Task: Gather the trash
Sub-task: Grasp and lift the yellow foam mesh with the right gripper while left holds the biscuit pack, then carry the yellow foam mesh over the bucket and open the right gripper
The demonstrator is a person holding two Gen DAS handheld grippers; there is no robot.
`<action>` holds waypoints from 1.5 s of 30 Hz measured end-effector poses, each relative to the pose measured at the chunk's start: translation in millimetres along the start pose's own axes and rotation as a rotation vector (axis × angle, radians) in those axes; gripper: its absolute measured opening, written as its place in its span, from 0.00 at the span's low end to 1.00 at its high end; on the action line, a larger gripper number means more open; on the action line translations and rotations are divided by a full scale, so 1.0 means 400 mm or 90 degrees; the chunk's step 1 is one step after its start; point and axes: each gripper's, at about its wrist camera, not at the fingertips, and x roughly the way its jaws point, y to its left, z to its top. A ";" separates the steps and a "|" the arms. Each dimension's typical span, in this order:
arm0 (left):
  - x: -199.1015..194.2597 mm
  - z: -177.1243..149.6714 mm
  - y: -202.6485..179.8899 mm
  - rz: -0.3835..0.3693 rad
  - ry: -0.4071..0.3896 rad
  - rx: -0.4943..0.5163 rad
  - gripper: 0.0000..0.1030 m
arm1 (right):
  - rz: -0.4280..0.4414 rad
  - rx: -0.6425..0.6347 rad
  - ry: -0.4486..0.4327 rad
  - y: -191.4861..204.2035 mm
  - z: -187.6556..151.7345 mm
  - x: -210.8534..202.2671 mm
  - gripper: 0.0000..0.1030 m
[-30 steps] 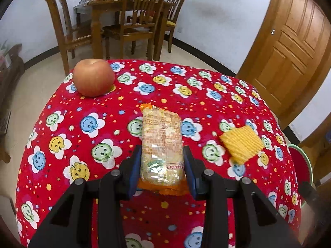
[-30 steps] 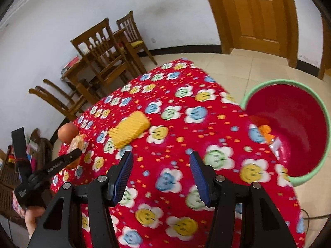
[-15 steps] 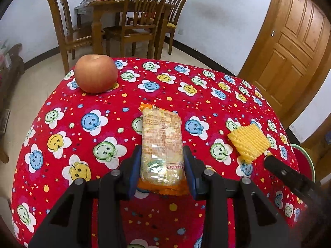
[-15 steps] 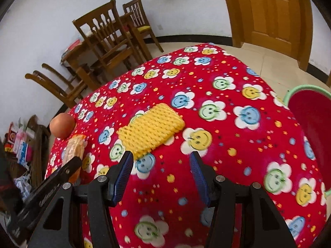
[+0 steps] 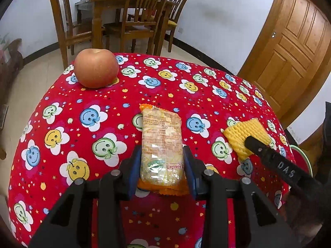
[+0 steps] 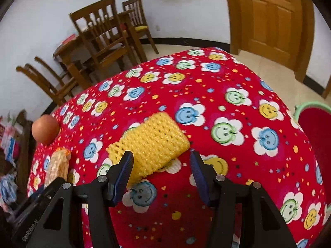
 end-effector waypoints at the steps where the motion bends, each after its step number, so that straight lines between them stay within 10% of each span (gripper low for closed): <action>1: 0.000 0.000 0.001 -0.001 0.000 -0.001 0.38 | -0.007 -0.010 -0.002 0.006 -0.003 0.002 0.56; 13: 0.007 0.002 0.008 0.000 0.001 -0.003 0.38 | 0.014 -0.086 -0.018 0.056 -0.024 -0.007 0.13; 45: 0.004 -0.008 -0.018 -0.007 -0.011 0.001 0.38 | 0.031 0.033 -0.101 -0.178 -0.072 -0.267 0.11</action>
